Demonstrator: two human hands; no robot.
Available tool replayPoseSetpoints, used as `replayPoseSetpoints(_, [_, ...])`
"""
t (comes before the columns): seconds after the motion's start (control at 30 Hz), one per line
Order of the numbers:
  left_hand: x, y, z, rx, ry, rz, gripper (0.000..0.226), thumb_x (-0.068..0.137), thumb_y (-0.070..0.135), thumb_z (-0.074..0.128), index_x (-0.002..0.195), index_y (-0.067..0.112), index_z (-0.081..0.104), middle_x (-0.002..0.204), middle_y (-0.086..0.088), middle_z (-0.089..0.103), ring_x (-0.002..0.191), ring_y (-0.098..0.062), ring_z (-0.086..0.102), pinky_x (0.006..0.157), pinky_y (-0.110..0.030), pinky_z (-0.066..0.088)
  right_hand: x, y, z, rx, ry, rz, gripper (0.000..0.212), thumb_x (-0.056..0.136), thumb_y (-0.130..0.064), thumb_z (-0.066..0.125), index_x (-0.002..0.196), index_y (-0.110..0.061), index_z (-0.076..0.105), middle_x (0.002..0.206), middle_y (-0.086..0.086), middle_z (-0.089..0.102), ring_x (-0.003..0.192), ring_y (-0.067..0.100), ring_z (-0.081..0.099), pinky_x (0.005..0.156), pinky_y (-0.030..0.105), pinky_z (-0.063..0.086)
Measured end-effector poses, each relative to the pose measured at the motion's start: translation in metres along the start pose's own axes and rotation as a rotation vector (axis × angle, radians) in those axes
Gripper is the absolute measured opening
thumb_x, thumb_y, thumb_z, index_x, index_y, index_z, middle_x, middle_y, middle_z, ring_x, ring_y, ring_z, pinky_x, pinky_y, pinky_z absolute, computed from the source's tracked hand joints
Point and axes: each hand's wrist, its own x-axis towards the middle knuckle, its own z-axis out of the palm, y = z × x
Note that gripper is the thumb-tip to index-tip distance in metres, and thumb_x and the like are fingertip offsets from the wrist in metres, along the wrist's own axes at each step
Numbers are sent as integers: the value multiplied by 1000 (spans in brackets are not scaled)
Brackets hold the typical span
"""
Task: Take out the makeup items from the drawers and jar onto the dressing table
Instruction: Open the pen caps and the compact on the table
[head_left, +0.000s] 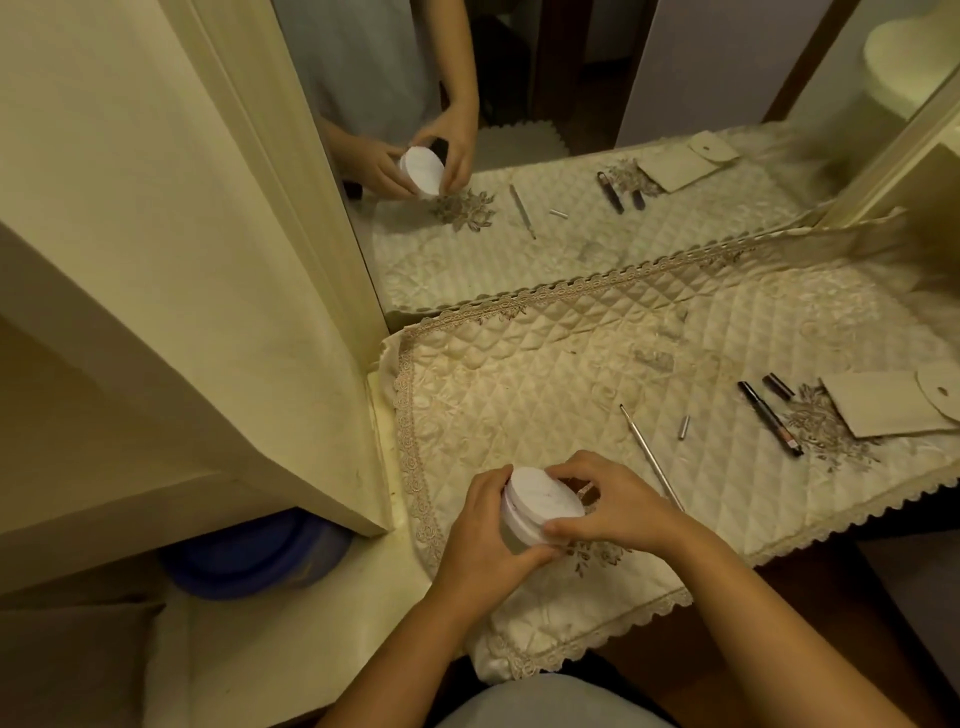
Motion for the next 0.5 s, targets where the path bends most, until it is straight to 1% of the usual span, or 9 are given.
replayPoseSetpoints(0.07, [0, -1, 2, 11, -27, 4, 93, 60, 35, 81, 135, 26, 27, 126, 19, 35, 117, 2, 40, 86, -4, 34, 5, 2, -9, 78, -16, 19, 65, 53, -52, 71, 110, -22, 64, 102, -9, 59, 95, 4, 58, 75, 14, 44])
replayPoseSetpoints(0.17, [-2, -2, 5, 76, -54, 12, 99, 65, 36, 78, 140, 27, 14, 129, 20, 29, 121, 3, 30, 98, -15, 27, 13, 3, -22, 151, -89, 42, 33, 70, -35, 73, 100, -20, 68, 97, -5, 64, 96, 15, 61, 86, 26, 49])
replayPoseSetpoints(0.23, [0, -5, 8, 140, -44, 32, 98, 65, 39, 77, 140, 29, 15, 134, 15, 35, 125, -2, 32, 102, -21, 27, 20, 0, -30, 171, -109, 76, 17, 75, -33, 69, 85, -20, 71, 88, -2, 67, 89, 17, 63, 85, 32, 49])
replayPoseSetpoints(0.27, [2, -7, 9, 154, -32, 37, 96, 64, 40, 77, 139, 32, 18, 135, 13, 38, 125, -4, 34, 101, -23, 29, 24, -1, -32, 163, -108, 93, 22, 75, -39, 68, 77, -17, 71, 81, 1, 66, 81, 18, 62, 79, 33, 49])
replayPoseSetpoints(0.3, [3, -6, 10, 153, -15, 37, 94, 62, 39, 77, 137, 35, 20, 132, 14, 41, 122, -2, 36, 100, -23, 30, 28, -3, -34, 155, -99, 103, 38, 71, -48, 67, 72, -10, 70, 74, 6, 62, 73, 20, 58, 73, 33, 46])
replayPoseSetpoints(0.33, [5, -7, 11, 142, 4, 29, 94, 61, 38, 78, 135, 39, 20, 127, 16, 42, 118, 0, 37, 98, -22, 31, 32, -4, -34, 157, -84, 111, 57, 65, -58, 66, 72, -1, 68, 70, 11, 57, 68, 22, 52, 69, 34, 42])
replayPoseSetpoints(0.37, [6, -7, 12, 127, 24, 18, 94, 60, 37, 79, 134, 40, 21, 122, 19, 42, 114, 2, 36, 96, -22, 31, 36, -5, -34, 167, -63, 131, 70, 61, -65, 65, 75, 3, 66, 69, 12, 55, 66, 23, 51, 67, 34, 40])
replayPoseSetpoints(0.4, [9, -8, 13, 115, 46, 6, 93, 59, 37, 79, 134, 38, 23, 119, 21, 41, 112, 2, 36, 96, -22, 31, 39, -4, -32, 186, -41, 145, 70, 61, -66, 64, 76, 3, 66, 67, 11, 58, 65, 22, 53, 68, 33, 41])
replayPoseSetpoints(0.5, [17, -14, 17, 162, 107, -13, 85, 56, 44, 79, 128, 32, 36, 117, 16, 51, 111, -2, 44, 93, -24, 33, 50, -2, -23, 260, 24, 189, 42, 74, -48, 64, 71, -7, 66, 64, 4, 64, 65, 19, 63, 64, 27, 48])
